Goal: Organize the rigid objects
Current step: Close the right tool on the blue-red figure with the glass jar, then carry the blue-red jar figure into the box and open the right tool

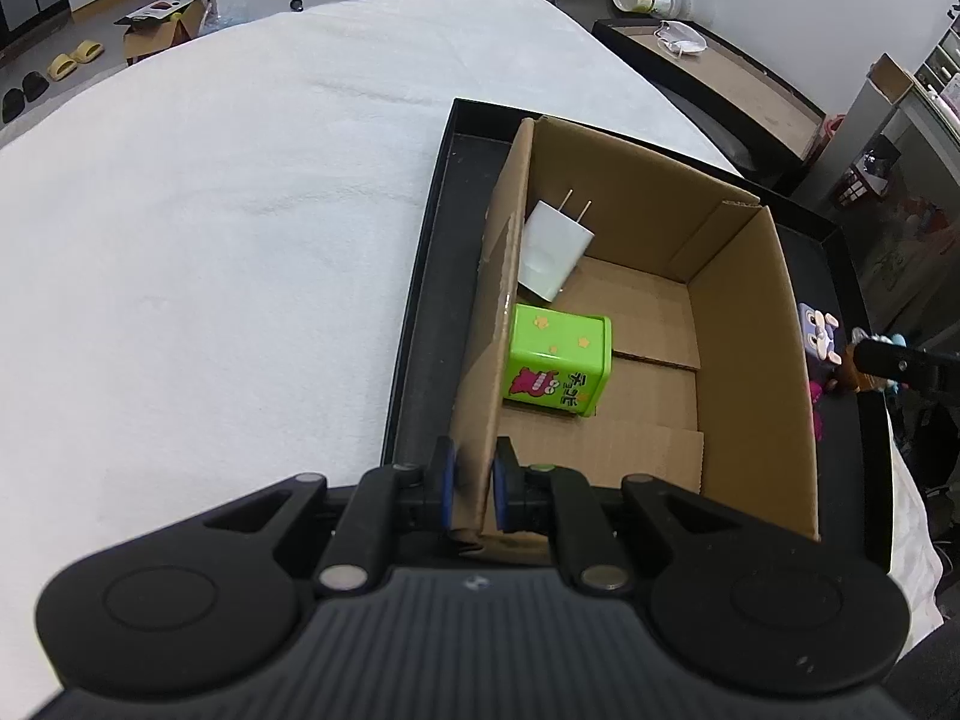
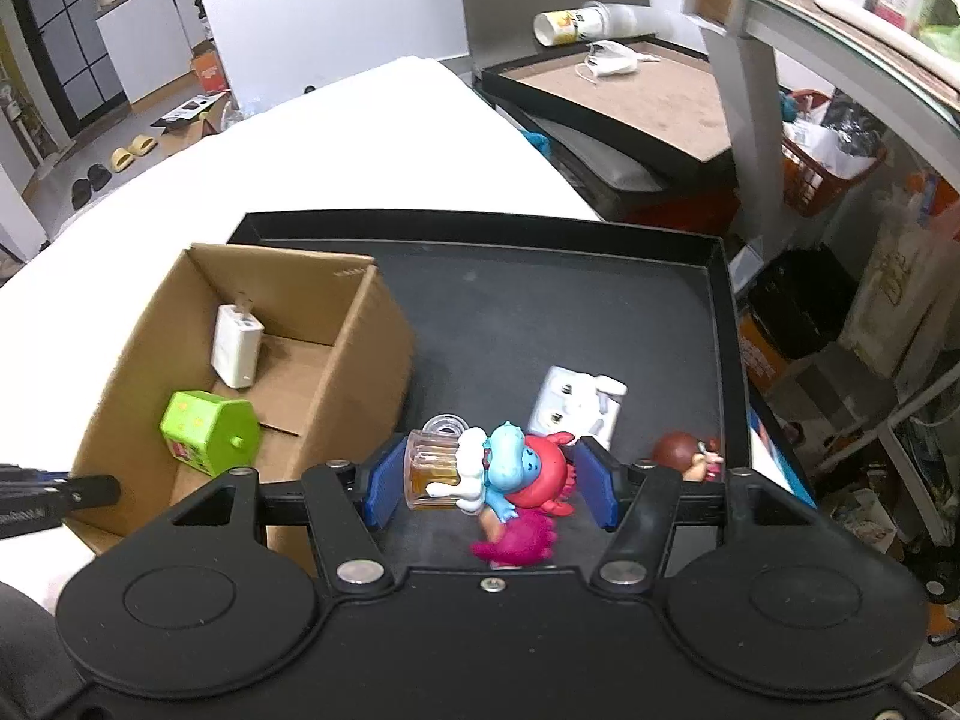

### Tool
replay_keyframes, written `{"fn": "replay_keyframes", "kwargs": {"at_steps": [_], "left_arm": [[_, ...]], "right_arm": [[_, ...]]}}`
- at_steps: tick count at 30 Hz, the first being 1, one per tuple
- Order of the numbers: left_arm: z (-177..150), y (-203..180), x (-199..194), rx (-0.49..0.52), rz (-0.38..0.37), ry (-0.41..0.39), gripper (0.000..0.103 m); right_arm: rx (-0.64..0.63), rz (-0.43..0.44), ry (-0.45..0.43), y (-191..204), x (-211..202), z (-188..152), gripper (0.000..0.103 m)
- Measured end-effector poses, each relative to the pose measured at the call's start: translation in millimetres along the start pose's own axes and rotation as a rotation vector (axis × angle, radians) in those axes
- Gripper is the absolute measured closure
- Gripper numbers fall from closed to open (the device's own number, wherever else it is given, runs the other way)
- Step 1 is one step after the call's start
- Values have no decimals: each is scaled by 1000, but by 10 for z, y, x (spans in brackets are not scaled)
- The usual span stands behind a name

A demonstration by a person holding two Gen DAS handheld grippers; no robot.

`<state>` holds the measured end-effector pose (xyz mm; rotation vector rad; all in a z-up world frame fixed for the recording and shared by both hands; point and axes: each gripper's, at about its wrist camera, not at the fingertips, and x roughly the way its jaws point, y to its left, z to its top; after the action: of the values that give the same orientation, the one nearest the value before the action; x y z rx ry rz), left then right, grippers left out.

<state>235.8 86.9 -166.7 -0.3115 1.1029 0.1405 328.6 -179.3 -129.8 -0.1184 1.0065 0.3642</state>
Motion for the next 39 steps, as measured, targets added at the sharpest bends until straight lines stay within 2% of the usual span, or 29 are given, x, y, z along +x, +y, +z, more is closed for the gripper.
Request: {"fn": "replay_keyframes", "kwargs": {"at_steps": [17,39], "left_arm": [[-5,104,-3,-27,-53,-5,91],[9,163,28,-47,-87,1,90]], "right_arm": [[-69,21,-49,583,-56,307,45],[-158,57,-44,1171,97,481,45]]}}
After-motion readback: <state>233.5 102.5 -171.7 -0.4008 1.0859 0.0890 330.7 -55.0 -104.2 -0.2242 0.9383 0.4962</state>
